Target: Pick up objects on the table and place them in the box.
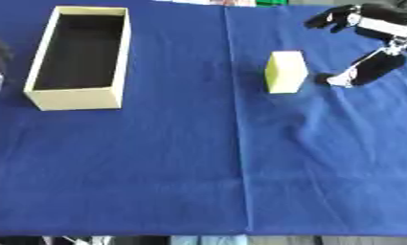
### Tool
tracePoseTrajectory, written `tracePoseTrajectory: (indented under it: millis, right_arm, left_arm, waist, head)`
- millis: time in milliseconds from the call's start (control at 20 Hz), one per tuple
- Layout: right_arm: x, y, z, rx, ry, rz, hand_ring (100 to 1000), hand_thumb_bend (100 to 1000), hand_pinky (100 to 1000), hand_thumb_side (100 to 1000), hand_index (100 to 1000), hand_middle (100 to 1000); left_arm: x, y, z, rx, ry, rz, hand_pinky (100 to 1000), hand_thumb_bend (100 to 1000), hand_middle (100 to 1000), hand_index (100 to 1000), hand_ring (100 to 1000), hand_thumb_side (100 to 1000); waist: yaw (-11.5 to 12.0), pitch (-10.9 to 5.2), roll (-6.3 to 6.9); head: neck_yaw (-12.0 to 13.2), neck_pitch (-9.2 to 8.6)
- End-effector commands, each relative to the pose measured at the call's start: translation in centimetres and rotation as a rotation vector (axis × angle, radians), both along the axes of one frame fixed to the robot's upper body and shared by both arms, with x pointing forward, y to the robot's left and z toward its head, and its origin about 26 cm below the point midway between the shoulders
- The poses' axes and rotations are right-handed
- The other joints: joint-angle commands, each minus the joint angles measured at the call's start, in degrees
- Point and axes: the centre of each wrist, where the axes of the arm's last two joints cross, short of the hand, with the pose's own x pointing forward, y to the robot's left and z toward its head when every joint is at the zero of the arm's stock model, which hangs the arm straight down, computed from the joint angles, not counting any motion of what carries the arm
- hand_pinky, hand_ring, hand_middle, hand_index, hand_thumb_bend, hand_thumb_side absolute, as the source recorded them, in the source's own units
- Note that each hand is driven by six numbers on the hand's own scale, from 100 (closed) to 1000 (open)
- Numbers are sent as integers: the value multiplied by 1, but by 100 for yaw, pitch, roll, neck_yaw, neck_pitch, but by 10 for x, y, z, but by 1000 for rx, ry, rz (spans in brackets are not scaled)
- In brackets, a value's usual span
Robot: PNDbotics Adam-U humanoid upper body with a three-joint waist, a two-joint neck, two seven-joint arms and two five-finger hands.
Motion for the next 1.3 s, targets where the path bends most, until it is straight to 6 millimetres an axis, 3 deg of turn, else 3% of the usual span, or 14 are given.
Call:
tracePoseTrajectory:
  millis: [50,650,1300]
  right_arm:
    - [4,-7,10,-28,-1,-26,929,409,866,171,948,884]
    - [36,-7,-3,-1,60,-57,926,387,861,176,947,877]
    - [51,2,-18,-55,115,-49,929,389,864,181,949,882]
  left_arm:
    - [0,2,9,21,-25,-7,574,100,736,797,800,248]
    - [0,1,9,21,-22,-17,575,100,736,798,802,248]
    - [0,0,8,17,-20,-21,576,100,737,798,802,248]
  waist:
    - [12,-135,8]
    - [54,-142,11]
    - [97,-150,-13]
  head:
    - [-9,10]
    - [-30,45]
    - [-33,71]
